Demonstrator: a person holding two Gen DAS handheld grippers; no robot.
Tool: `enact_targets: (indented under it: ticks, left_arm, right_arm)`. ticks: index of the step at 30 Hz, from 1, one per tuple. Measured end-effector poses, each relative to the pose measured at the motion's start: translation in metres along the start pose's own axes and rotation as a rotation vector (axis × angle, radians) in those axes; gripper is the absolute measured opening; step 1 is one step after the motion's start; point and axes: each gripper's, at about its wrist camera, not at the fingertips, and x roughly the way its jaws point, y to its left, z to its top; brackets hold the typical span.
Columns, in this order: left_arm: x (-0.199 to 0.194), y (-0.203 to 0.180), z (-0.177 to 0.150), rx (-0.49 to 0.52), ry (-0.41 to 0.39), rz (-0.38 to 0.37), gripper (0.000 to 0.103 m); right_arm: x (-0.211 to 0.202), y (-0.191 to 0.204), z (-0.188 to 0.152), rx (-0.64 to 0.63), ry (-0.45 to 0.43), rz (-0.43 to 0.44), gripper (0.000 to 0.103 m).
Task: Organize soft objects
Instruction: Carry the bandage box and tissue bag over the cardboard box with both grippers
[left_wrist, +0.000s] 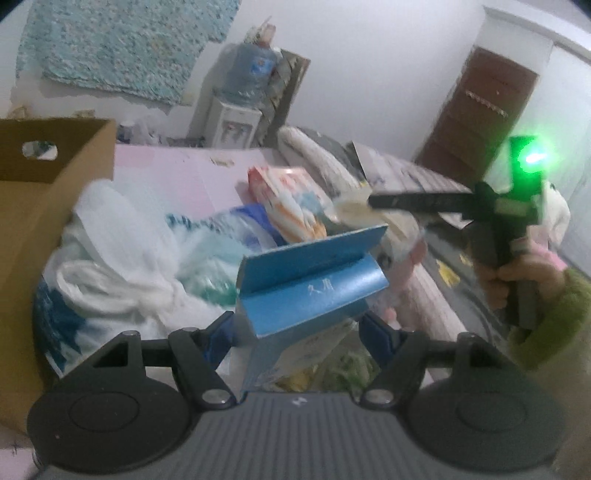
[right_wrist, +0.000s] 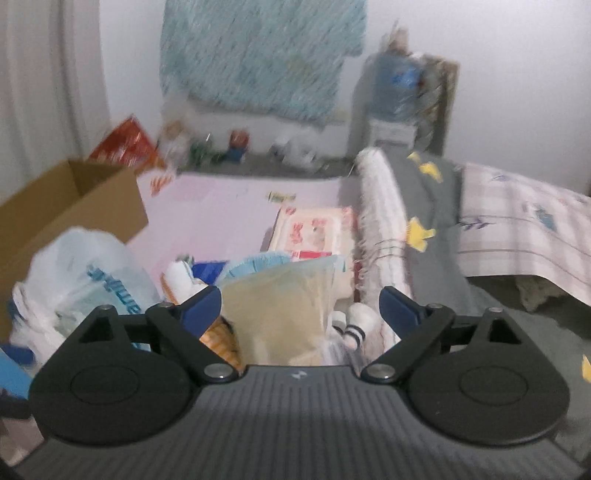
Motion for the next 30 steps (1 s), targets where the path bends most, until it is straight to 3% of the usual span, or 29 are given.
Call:
enact_targets:
  ticks: [4,8,14,17,21,30]
  left_arm:
    - [-0.008,0.005,0.008,-0.02,-0.044,-0.005,0.074]
    - [-0.014,0.009,0.011,-0.024,-0.071,0.002,0.074]
    - [-0.025,0.018,0.013,-0.049,-0.096,0.027,0.074]
    - [-0.038,0.02,0.013,-0.055,-0.126,0.043,0.073]
    - [-0.055,0.026,0.016,-0.061,-0.167,0.077,0.073]
    - [-0.102,0.043,0.032,-0.106,-0.274,0.125,0.073]
  right_arm:
    - [0.014,-0.001,0.01,-0.007,0.099,0.069,0.089]
    - [0.008,0.007,0.009,-0.042,0.135,0.058,0.082]
    - [0.023,0.02,0.013,-0.065,0.183,0.03,0.081]
    - [0.042,0.022,0.009,-0.043,0.235,-0.045,0.057]
    - [0.031,0.016,0.009,0.046,0.194,-0.05,0.045]
    - [-0.043,0.015,0.024,0.201,-0.001,-0.007,0.04]
